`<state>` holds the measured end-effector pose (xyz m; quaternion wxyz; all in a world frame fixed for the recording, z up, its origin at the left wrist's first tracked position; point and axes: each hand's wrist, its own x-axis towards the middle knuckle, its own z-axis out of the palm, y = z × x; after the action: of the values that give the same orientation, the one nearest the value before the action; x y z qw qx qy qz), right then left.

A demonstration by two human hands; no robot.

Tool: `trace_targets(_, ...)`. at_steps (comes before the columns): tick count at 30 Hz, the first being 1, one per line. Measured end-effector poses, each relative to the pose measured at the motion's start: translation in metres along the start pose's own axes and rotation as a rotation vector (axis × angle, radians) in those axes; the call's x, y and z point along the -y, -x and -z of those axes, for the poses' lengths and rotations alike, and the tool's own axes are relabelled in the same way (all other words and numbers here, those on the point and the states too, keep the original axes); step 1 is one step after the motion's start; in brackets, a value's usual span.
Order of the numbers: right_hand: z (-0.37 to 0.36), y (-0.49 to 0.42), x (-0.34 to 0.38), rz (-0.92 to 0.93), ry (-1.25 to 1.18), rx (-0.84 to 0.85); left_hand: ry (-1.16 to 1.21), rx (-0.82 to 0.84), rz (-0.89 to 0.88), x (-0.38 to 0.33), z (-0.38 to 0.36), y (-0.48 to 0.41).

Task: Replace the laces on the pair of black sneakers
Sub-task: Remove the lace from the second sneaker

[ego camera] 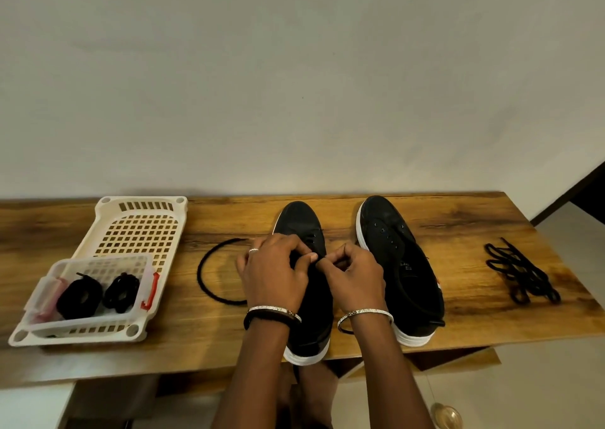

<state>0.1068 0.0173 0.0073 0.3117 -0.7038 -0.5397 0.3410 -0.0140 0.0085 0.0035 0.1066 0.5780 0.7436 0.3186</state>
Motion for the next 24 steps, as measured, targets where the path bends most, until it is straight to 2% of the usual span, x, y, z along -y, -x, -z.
trace_targets(2,0.000,0.000,-0.002,0.006,-0.013,0.000,0.318,-0.032,0.133,-0.001,-0.003,0.001)
trace_targets(3,0.000,0.000,-0.002,0.006,-0.017,0.002,0.538,-0.046,0.263,-0.001,-0.003,0.000)
trace_targets(6,-0.001,0.000,-0.003,-0.006,-0.036,0.006,1.145,-0.068,0.815,0.004,0.004,-0.011)
trace_targets(8,-0.001,0.000,-0.003,-0.011,-0.042,0.013,1.317,-0.036,1.046,0.014,0.003,-0.016)
trace_targets(9,-0.001,0.000,-0.003,-0.011,-0.041,0.015,1.297,-0.046,1.078,0.017,0.002,-0.016)
trace_targets(11,0.000,0.000,-0.002,-0.012,-0.035,0.014,1.000,-0.160,0.956,0.023,-0.005,-0.015)
trace_targets(14,0.000,0.000,-0.003,-0.012,-0.038,0.012,0.422,-0.279,0.385,0.021,0.001,-0.011)
trace_targets(15,0.000,0.001,-0.003,-0.009,-0.038,0.010,0.340,-0.255,0.225,0.018,0.004,-0.010)
trace_targets(17,0.000,0.001,-0.003,-0.007,-0.039,0.008,0.221,-0.094,0.041,0.009,0.007,-0.008)
trace_targets(19,0.000,0.001,-0.003,-0.007,-0.041,0.013,0.034,0.067,-0.028,0.003,0.005,-0.003)
trace_targets(20,0.000,0.001,-0.003,-0.008,-0.045,0.017,-0.037,0.092,-0.038,0.001,0.004,-0.001)
trace_targets(24,-0.001,-0.001,-0.005,-0.004,-0.047,0.016,-0.113,0.056,-0.050,0.001,0.001,0.000)
